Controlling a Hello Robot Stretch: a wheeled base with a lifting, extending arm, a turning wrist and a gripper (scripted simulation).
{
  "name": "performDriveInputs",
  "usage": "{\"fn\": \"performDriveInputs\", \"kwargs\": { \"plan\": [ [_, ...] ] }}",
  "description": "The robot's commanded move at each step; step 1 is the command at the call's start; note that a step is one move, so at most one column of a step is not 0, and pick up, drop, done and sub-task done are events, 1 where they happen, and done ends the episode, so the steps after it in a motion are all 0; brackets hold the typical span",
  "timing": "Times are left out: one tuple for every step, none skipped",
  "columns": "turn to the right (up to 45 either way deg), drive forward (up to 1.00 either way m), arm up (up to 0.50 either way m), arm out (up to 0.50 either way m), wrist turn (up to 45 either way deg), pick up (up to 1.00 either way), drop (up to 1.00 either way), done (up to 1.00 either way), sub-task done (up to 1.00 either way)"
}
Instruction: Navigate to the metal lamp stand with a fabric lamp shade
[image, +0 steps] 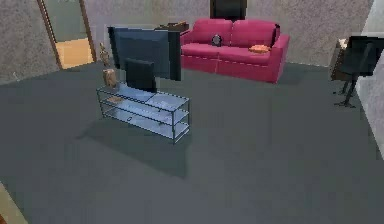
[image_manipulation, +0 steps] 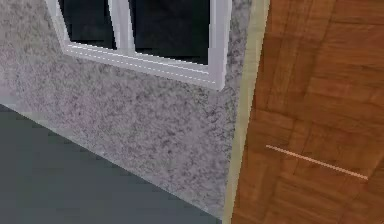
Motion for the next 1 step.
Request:
{"fn": "performDriveInputs", "kwargs": {
  "plan": [
    [3.0,0.00,0.00,0.00,0.0,0.00,0.00,0.00,0.00]
  ]
}}
